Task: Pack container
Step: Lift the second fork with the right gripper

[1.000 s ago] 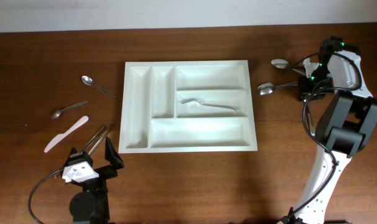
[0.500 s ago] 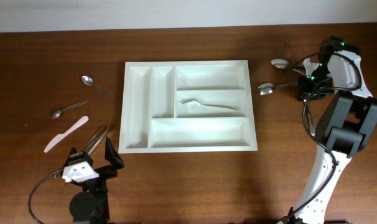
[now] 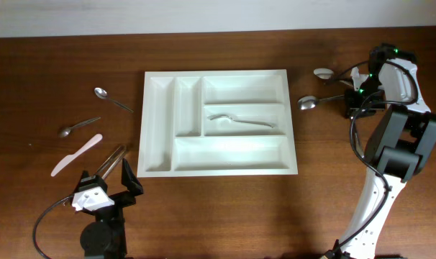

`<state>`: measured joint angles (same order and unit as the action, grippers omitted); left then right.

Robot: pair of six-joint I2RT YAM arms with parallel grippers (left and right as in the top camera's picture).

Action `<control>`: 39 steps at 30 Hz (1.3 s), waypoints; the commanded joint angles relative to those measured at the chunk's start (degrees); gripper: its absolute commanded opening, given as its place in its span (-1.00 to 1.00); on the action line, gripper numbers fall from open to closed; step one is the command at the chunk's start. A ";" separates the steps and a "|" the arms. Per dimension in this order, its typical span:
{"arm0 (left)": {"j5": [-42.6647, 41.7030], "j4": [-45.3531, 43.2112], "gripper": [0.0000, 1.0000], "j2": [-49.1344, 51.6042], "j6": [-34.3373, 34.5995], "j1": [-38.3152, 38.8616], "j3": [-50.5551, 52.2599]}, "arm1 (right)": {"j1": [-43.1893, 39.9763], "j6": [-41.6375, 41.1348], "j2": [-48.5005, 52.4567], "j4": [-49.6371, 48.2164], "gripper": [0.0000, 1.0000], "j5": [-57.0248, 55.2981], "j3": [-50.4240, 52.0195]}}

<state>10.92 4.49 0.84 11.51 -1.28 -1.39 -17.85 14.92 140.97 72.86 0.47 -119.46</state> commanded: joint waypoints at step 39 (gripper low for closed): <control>-0.66 -0.09 0.99 -0.48 -0.72 -0.33 0.50 | 9.44 -0.35 -0.48 15.96 -0.92 6.86 -29.27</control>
<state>10.92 4.49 0.84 11.51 -1.28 -1.39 -11.07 13.80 142.23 88.05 5.63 -144.92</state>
